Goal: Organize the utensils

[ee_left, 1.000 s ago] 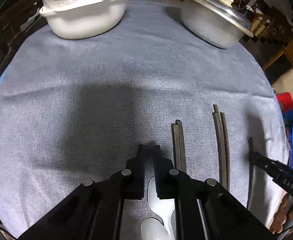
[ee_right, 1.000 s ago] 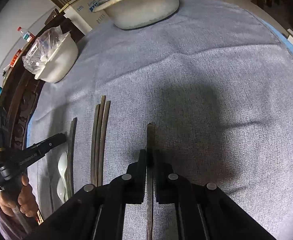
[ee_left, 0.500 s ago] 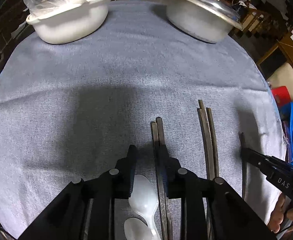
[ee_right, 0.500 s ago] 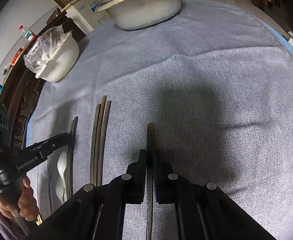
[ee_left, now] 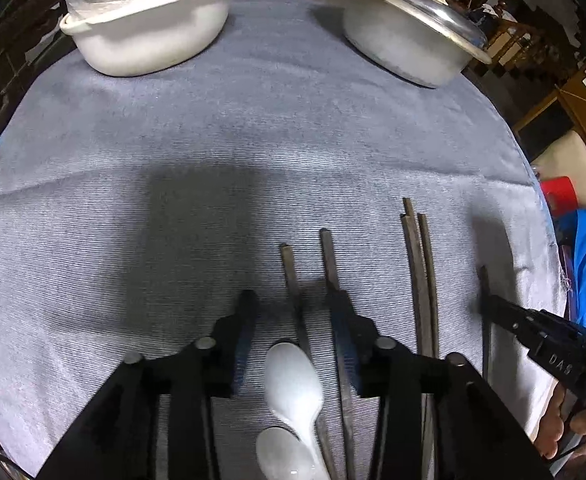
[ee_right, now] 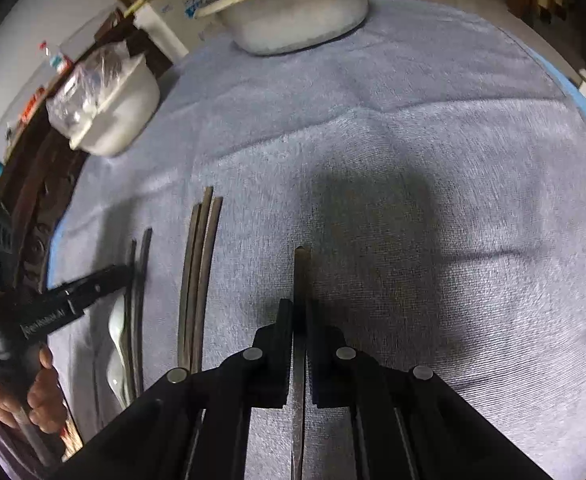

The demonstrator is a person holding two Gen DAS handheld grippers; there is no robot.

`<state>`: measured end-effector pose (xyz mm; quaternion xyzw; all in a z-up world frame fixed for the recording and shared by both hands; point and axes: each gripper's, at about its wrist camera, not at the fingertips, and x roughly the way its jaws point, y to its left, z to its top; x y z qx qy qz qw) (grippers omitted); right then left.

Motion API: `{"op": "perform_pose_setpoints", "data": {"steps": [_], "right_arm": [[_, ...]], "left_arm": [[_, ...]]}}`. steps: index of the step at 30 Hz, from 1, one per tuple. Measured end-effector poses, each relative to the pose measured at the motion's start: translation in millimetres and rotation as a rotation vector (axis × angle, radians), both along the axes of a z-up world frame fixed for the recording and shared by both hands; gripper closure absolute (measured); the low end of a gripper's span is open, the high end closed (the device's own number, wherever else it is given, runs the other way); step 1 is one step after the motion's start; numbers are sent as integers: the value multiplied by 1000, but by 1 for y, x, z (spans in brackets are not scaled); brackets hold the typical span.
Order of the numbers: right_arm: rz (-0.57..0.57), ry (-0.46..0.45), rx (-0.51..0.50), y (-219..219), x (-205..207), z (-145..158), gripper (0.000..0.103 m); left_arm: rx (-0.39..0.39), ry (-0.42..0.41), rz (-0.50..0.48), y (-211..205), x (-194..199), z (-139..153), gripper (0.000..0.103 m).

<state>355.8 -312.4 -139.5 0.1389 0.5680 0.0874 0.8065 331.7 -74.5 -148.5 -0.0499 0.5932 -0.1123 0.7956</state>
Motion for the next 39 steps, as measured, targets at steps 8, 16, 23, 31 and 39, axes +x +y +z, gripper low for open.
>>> {"op": "perform_pose_setpoints", "data": {"steps": [8, 16, 23, 31, 39], "right_arm": [[138, 147, -280, 34, 4, 5, 75], [112, 119, -286, 34, -3, 5, 85], [85, 63, -230, 22, -2, 5, 96], [40, -75, -124, 8, -31, 31, 96], [-26, -273, -60, -1, -89, 75, 96]], "left_arm": [[80, 33, -14, -12, 4, 0, 65], [152, 57, 2, -13, 8, 0, 86], [117, 97, 52, -6, 17, 0, 98], [-19, 33, 59, 16, -13, 28, 98], [-122, -147, 47, 36, -74, 82, 98]]}}
